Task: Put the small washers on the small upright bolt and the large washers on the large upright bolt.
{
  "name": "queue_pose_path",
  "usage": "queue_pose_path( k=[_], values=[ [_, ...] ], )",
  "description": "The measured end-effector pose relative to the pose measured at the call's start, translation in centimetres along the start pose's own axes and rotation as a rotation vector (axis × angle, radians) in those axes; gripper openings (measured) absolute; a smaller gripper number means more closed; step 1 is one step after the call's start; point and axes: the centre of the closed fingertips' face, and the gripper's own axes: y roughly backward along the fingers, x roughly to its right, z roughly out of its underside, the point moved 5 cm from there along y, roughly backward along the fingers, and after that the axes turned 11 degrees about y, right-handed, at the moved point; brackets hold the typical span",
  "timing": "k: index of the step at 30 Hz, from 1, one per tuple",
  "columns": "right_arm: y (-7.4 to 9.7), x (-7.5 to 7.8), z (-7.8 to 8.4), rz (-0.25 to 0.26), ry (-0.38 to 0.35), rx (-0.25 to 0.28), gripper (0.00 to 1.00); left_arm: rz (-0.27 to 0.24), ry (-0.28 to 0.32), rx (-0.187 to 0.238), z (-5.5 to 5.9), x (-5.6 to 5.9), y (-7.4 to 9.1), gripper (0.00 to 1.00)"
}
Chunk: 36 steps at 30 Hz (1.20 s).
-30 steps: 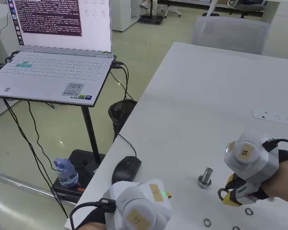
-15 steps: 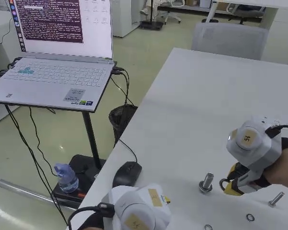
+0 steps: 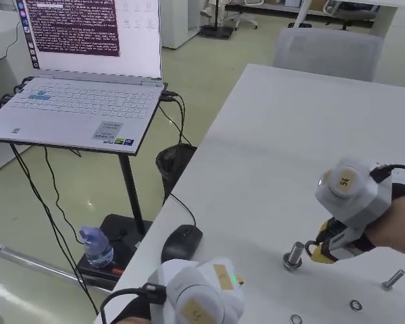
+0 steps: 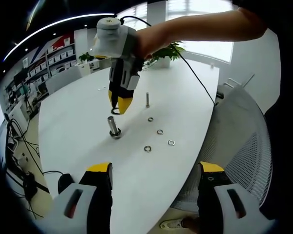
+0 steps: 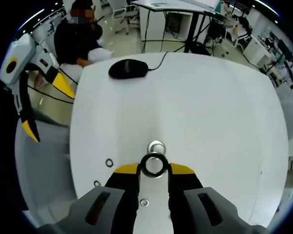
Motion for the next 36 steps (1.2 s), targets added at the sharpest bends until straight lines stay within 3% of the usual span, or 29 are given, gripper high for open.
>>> queue_pose_path(
  k=[11,36],
  values=[
    [-1.2,0.8,-1.3,-0.01,0.02,-0.011,0.22,0.001,0.006,0.001,0.2,-0.3,-0.1,0.7],
    [-3.8,0.8,-0.9,-0.034,0.067,-0.067,0.22,-0.007,0.026,-0.001,0.6,-0.7,0.0,0.7]
  ],
)
